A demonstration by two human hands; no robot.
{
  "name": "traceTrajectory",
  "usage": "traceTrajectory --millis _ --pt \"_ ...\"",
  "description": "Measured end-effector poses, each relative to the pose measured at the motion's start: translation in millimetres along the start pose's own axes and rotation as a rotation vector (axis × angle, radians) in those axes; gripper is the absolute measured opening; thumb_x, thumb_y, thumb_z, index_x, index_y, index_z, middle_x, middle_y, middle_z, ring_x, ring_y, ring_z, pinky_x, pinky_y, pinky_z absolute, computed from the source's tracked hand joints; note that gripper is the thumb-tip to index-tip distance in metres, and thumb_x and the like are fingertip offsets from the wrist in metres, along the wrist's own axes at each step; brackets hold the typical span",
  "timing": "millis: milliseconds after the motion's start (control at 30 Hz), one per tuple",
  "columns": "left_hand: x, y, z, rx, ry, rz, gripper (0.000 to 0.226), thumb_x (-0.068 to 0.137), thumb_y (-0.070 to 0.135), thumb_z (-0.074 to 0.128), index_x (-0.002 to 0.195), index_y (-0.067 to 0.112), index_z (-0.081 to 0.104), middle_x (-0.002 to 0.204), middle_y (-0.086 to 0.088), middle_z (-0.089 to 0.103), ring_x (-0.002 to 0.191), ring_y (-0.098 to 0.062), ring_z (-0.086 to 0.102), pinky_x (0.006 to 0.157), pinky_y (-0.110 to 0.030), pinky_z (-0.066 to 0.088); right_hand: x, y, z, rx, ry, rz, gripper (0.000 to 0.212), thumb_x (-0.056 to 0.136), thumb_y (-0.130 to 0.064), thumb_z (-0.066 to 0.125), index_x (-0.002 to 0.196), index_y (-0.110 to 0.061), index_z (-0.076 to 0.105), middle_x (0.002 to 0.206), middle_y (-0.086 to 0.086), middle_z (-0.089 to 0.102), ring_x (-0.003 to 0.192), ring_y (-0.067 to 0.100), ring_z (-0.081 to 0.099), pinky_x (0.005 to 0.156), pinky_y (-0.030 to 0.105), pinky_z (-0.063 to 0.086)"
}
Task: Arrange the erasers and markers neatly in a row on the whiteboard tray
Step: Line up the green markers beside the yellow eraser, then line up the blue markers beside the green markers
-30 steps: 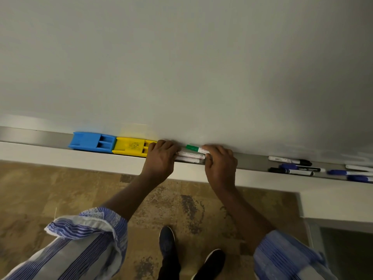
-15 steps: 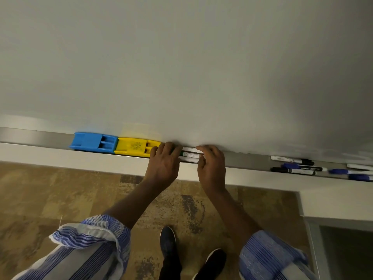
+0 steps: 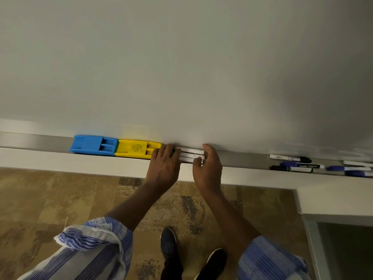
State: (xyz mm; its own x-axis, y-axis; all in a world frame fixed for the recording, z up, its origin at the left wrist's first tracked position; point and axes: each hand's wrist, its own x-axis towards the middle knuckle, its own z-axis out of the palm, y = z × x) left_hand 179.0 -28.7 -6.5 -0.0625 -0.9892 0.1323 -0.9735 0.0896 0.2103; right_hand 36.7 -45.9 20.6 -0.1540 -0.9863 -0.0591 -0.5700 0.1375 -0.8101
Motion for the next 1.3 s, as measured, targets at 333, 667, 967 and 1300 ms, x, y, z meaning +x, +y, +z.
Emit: traceTrajectory --millis 333,667,967,1300 --pt "-1 -1 1 -0.008 0.010 0.014 0.026 0.094 0.018 0.062 0.117 0.006 0.064 0.123 -0.018 0.062 0.112 -0.036 0.058 0.093 -0.049 0.048 3 2 1 -0.011 -0.029 -0.006 0.043 0.092 -0.008 0.057 0.134 -0.013 0.052 0.133 0.007 0.062 0.120 0.023 0.060 0.102 0.032 0.049" --pt "2 16 -4 -0.020 -0.009 0.041 0.039 0.083 0.006 0.066 0.122 0.005 0.063 0.126 -0.020 0.061 0.115 -0.040 0.058 0.092 -0.050 0.049 0 13 -13 -0.063 -0.012 -0.134 0.041 0.089 -0.012 0.064 0.130 -0.010 0.055 0.128 0.006 0.064 0.114 0.021 0.063 0.095 0.034 0.055" --pt "15 111 18 -0.107 -0.163 0.217 0.057 0.095 0.029 0.061 0.146 0.009 0.044 0.155 -0.020 0.040 0.144 -0.038 0.036 0.115 -0.051 0.034 5 65 -93 -0.151 -0.006 -0.258 0.039 0.089 -0.017 0.065 0.127 -0.008 0.058 0.128 0.006 0.063 0.117 0.018 0.060 0.097 0.020 0.046" --pt "24 227 57 -0.079 -0.311 0.322 0.071 0.102 0.040 0.047 0.159 0.010 0.015 0.167 -0.015 0.013 0.154 -0.032 0.012 0.125 -0.046 0.017 30 150 -212 -0.327 0.066 -0.223 0.036 0.092 -0.021 0.062 0.126 -0.009 0.060 0.127 0.010 0.064 0.119 0.023 0.059 0.098 0.037 0.053"
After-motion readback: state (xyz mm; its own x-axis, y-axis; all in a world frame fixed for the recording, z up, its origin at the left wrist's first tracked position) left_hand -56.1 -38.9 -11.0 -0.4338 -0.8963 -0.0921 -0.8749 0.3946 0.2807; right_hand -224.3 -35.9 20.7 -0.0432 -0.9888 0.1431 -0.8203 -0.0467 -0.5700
